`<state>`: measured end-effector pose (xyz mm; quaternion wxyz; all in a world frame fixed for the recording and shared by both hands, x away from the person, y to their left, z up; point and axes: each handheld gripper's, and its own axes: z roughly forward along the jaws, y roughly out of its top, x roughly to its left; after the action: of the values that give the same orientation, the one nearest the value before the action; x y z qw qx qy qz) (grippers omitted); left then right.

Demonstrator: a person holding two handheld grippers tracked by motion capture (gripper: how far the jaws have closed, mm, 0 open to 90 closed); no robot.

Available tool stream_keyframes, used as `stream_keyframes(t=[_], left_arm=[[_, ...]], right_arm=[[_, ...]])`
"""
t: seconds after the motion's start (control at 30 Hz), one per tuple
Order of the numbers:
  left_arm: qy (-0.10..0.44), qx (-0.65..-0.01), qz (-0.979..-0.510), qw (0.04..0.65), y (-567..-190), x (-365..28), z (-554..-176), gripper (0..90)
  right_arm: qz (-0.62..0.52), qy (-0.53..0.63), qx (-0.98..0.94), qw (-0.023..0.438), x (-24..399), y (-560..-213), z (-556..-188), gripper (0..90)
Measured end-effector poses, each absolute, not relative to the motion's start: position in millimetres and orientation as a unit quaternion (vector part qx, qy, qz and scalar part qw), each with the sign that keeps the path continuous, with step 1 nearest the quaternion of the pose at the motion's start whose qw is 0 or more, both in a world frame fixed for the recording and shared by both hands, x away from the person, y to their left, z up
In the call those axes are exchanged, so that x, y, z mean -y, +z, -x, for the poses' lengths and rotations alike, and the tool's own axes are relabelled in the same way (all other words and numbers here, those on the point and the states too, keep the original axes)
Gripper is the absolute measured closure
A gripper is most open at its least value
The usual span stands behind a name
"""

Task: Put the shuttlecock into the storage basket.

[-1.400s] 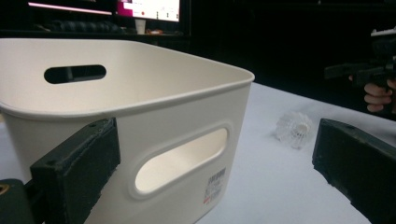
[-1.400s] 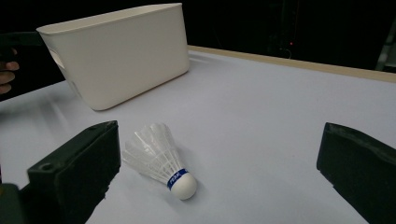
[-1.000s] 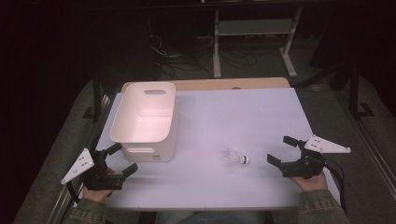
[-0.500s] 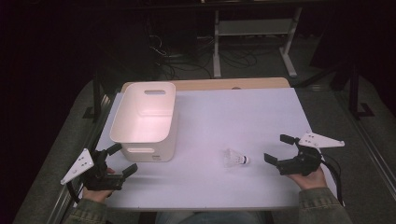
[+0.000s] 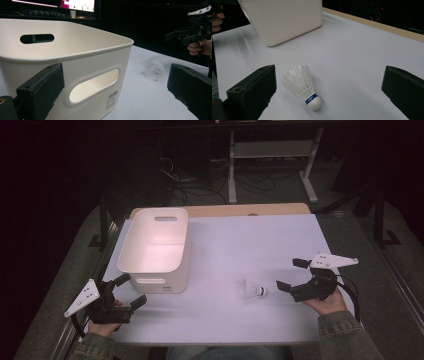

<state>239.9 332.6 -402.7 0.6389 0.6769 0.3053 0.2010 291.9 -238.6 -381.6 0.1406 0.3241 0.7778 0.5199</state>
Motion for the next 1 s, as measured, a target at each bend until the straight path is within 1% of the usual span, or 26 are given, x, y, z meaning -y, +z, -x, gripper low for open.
stream_keyframes(t=[0.63,1.0], left_arm=[[0.192,-0.3,-0.68,0.641,-403.1,-331.1,-239.9,0.6],[0.191,-0.3,-0.679,0.642,-403.3,-331.7,-239.9,0.6]], right_arm=[[-0.295,0.488,-0.814,0.113,221.0,-367.2,-310.1,0.0],[-0.281,0.463,-0.835,0.096,208.5,-371.2,-322.3,0.0]])
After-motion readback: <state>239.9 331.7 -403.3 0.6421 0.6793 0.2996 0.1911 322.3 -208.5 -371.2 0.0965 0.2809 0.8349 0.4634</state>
